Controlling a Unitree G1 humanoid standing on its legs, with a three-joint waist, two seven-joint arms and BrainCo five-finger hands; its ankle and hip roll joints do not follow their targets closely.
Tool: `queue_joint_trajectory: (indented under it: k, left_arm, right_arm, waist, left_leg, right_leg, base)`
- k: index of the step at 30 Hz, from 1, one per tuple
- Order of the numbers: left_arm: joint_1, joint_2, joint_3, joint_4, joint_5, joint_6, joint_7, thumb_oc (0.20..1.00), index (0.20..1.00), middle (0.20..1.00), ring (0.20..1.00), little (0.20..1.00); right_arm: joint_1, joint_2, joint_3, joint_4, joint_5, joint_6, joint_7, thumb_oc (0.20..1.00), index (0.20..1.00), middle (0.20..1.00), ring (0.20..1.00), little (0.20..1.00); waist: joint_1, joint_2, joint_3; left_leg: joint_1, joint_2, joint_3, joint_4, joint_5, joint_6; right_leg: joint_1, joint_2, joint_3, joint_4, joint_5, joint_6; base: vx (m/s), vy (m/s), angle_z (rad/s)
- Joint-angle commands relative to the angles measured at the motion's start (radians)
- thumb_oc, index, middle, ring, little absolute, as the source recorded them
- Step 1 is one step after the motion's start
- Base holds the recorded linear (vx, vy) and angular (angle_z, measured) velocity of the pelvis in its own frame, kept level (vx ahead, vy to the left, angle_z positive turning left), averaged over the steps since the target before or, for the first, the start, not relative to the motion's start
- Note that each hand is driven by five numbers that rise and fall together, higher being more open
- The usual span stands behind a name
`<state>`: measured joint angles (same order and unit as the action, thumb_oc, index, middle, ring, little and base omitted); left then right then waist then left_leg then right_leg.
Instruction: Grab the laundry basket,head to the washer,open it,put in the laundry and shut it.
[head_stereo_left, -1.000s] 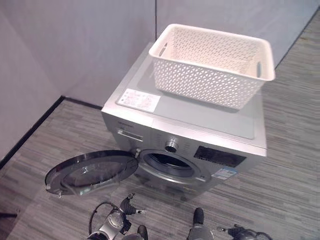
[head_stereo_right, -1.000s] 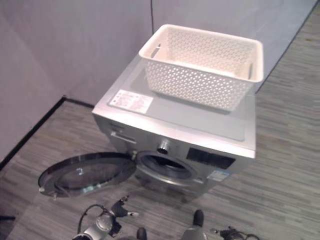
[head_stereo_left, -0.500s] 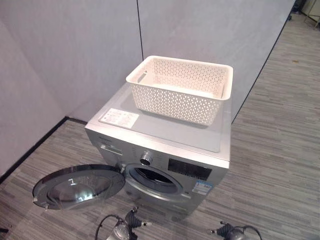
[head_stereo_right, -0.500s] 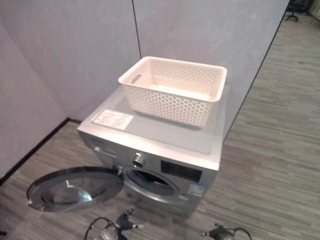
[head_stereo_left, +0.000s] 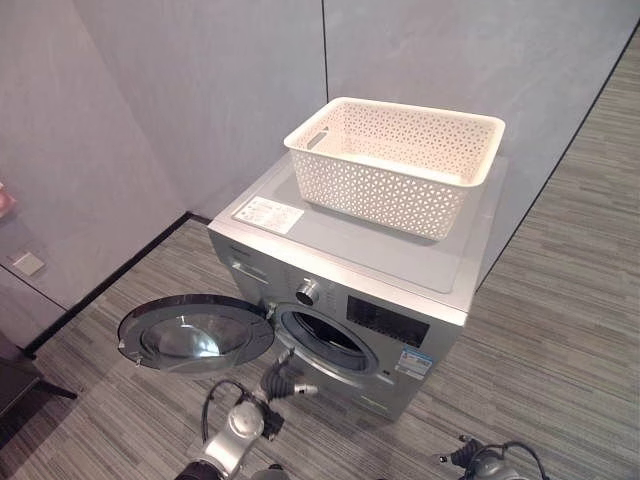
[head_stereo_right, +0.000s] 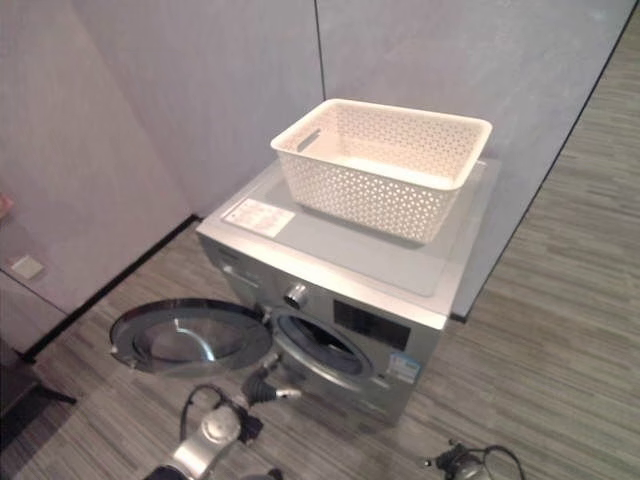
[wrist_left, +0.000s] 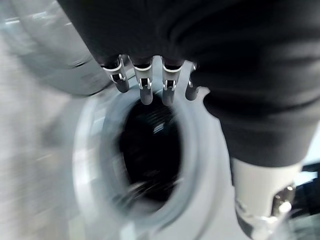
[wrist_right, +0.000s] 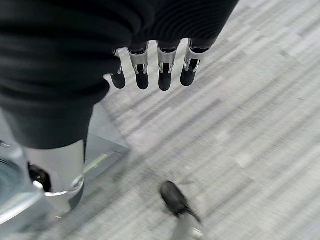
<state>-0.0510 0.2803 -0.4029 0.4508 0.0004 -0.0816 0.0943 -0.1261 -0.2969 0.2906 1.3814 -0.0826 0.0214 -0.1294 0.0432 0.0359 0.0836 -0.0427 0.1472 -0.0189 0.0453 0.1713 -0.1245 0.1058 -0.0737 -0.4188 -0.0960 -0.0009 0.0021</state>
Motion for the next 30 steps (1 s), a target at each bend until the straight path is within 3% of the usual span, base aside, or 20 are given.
queue_joint_trajectory:
  k: [1, 7, 10, 12, 13, 14, 18, 20, 21, 22, 23, 24, 25, 27, 30]
  left_arm:
    - [-0.023, 0.046, 0.057, -0.070, 0.022, -0.038, 0.014, 1.000, 1.000, 1.000, 1.000, 1.000]
    - [-0.068, 0.093, 0.156, -0.096, 0.101, -0.029, 0.118, 1.000, 1.000, 1.000, 1.000, 1.000]
    - [-0.167, 0.107, 0.206, 0.021, 0.148, 0.010, 0.229, 1.000, 1.000, 1.000, 1.000, 1.000]
    - [-0.172, 0.106, 0.204, 0.027, 0.148, 0.008, 0.232, 1.000, 1.000, 1.000, 1.000, 1.000]
    - [-0.369, 0.182, 0.265, 0.245, 0.171, 0.082, 0.350, 1.000, 1.000, 1.000, 1.000, 1.000]
    - [-0.423, 0.212, 0.267, 0.313, 0.181, 0.096, 0.375, 1.000, 1.000, 1.000, 1.000, 1.000]
    - [-0.599, 0.392, 0.243, 0.581, 0.197, 0.113, 0.420, 1.000, 1.000, 1.000, 1.000, 1.000]
    - [-0.600, 0.392, 0.242, 0.582, 0.197, 0.112, 0.420, 1.000, 1.000, 1.000, 1.000, 1.000]
    - [-0.643, 0.447, 0.224, 0.640, 0.202, 0.120, 0.422, 1.000, 1.000, 1.000, 1.000, 1.000]
    - [-0.769, 0.587, 0.169, 0.795, 0.196, 0.125, 0.406, 1.000, 1.000, 1.000, 1.000, 1.000]
    - [-0.776, 0.589, 0.164, 0.800, 0.195, 0.123, 0.405, 1.000, 1.000, 1.000, 1.000, 1.000]
    - [-0.838, 0.664, 0.129, 0.859, 0.205, 0.134, 0.403, 1.000, 1.000, 1.000, 1.000, 1.000]
    - [-0.872, 0.686, 0.109, 0.884, 0.203, 0.137, 0.394, 1.000, 1.000, 1.000, 1.000, 1.000]
    - [-0.880, 0.687, 0.102, 0.888, 0.202, 0.135, 0.394, 1.000, 1.000, 1.000, 1.000, 1.000]
    - [-1.041, 0.769, -0.033, 0.963, 0.230, 0.146, 0.359, 1.000, 1.000, 1.000, 1.000, 1.000]
  right_arm:
    - [-0.016, 0.012, -0.026, 0.037, 0.032, -0.002, -0.006, 1.000, 1.000, 1.000, 1.000, 1.000]
    - [0.030, 0.051, -0.026, 0.017, 0.045, -0.002, 0.007, 1.000, 1.000, 1.000, 1.000, 1.000]
    - [0.041, 0.063, 0.021, -0.014, 0.020, -0.001, 0.021, 1.000, 1.000, 1.000, 1.000, 1.000]
    - [0.040, 0.063, 0.020, -0.015, 0.020, 0.000, 0.021, 1.000, 1.000, 1.000, 1.000, 1.000]
    - [0.015, 0.056, 0.072, -0.070, -0.013, -0.001, 0.037, 1.000, 1.000, 1.000, 1.000, 1.000]
    - [-0.002, 0.052, 0.091, -0.093, -0.019, -0.005, 0.039, 1.000, 1.000, 1.000, 1.000, 1.000]
    - [-0.052, 0.035, 0.153, -0.169, -0.018, -0.036, 0.037, 1.000, 1.000, 1.000, 1.000, 1.000]
    - [-0.052, 0.036, 0.152, -0.169, -0.018, -0.036, 0.037, 1.000, 1.000, 1.000, 1.000, 1.000]
    - [-0.063, 0.026, 0.173, -0.186, -0.012, -0.049, 0.036, 1.000, 1.000, 1.000, 1.000, 1.000]
    - [-0.073, 0.013, 0.201, -0.233, 0.007, -0.075, 0.034, 1.000, 1.000, 1.000, 1.000, 1.000]
    - [-0.074, 0.015, 0.199, -0.233, 0.007, -0.075, 0.034, 1.000, 1.000, 1.000, 1.000, 1.000]
    - [-0.070, 0.001, 0.208, -0.263, 0.023, -0.090, 0.033, 1.000, 1.000, 1.000, 1.000, 1.000]
    - [-0.068, 0.001, 0.209, -0.269, 0.036, -0.093, 0.034, 1.000, 1.000, 1.000, 1.000, 1.000]
    - [-0.069, 0.004, 0.207, -0.269, 0.036, -0.093, 0.034, 1.000, 1.000, 1.000, 1.000, 1.000]
    - [-0.060, -0.015, 0.193, -0.302, 0.089, -0.114, 0.023, 1.000, 1.000, 1.000, 1.000, 1.000]
  waist:
    - [0.019, -0.025, -0.056]
    - [0.005, -0.026, -0.080]
    - [-0.013, -0.032, -0.086]
    - [-0.012, -0.032, -0.084]
    - [-0.047, -0.033, -0.076]
    - [-0.057, -0.035, -0.065]
    - [-0.086, -0.065, -0.025]
    - [-0.085, -0.065, -0.026]
    - [-0.096, -0.077, -0.010]
    - [-0.111, -0.121, 0.020]
    - [-0.110, -0.124, 0.019]
    - [-0.120, -0.157, 0.041]
    - [-0.124, -0.174, 0.050]
    - [-0.123, -0.176, 0.049]
    - [-0.133, -0.231, 0.104]
  left_leg:
    - [0.028, -0.002, -0.056, 0.007, -0.170, 0.004]
    - [0.094, 0.004, -0.031, -0.101, -0.148, 0.002]
    - [0.108, 0.003, -0.008, -0.119, -0.145, -0.001]
    - [0.108, 0.003, -0.007, -0.119, -0.145, -0.001]
    - [0.104, 0.003, 0.030, -0.129, -0.150, -0.003]
    - [0.092, 0.004, 0.044, -0.129, -0.149, -0.003]
    - [0.016, 0.020, 0.098, -0.120, -0.135, -0.006]
    - [0.015, 0.020, 0.099, -0.119, -0.135, -0.006]
    - [-0.006, 0.028, 0.110, -0.114, -0.130, -0.006]
    - [-0.059, 0.046, 0.138, -0.088, -0.123, -0.008]
    - [-0.063, 0.046, 0.138, -0.086, -0.123, -0.008]
    - [-0.090, 0.055, 0.140, -0.075, -0.121, -0.008]
    - [-0.108, 0.058, 0.138, -0.069, -0.118, -0.009]
    - [-0.111, 0.057, 0.136, -0.067, -0.118, -0.009]
    - [-0.183, 0.064, 0.114, -0.042, -0.115, -0.008]
  right_leg:
    - [0.020, -0.047, 0.103, 0.009, -0.058, 0.093]
    - [0.033, -0.053, 0.112, 0.009, -0.054, 0.103]
    - [0.027, -0.057, 0.129, 0.009, -0.045, 0.110]
    - [0.026, -0.057, 0.130, 0.009, -0.044, 0.110]
    - [-0.015, -0.062, 0.165, 0.009, -0.023, 0.128]
    - [-0.041, -0.062, 0.178, 0.009, -0.014, 0.133]
    - [-0.155, -0.052, 0.232, 0.012, 0.028, 0.144]
    - [-0.156, -0.052, 0.232, 0.012, 0.028, 0.144]
    - [-0.183, -0.049, 0.241, 0.017, 0.038, 0.148]
    - [-0.243, -0.042, 0.260, 0.025, 0.061, 0.153]
    - [-0.246, -0.042, 0.261, 0.025, 0.062, 0.153]
    - [-0.271, -0.038, 0.264, 0.029, 0.072, 0.157]
    - [-0.284, -0.038, 0.264, 0.029, 0.076, 0.159]
    - [-0.286, -0.038, 0.263, 0.029, 0.076, 0.159]
    - [-0.328, -0.038, 0.256, 0.022, 0.099, 0.169]
  base:
    - [0.09, 0.048, 0.14]
    - [0.10, 0.048, 0.08]
    - [0.04, 0.021, -0.03]
    - [0.00, 0.019, -0.08]
    - [-0.08, 0.028, -0.13]
    - [-0.15, 0.026, -0.16]
    - [-0.17, -0.017, -0.84]
    - [-0.06, -0.013, -0.37]
    - [-0.15, -0.065, -0.31]
    - [-0.16, -0.065, -0.17]
    - [-0.11, -0.084, -0.11]
    - [-0.03, -0.056, -0.67]
    - [-0.03, -0.056, -0.62]
    - [-0.01, -0.019, -0.16]
    - [-0.01, -0.026, 0.13]
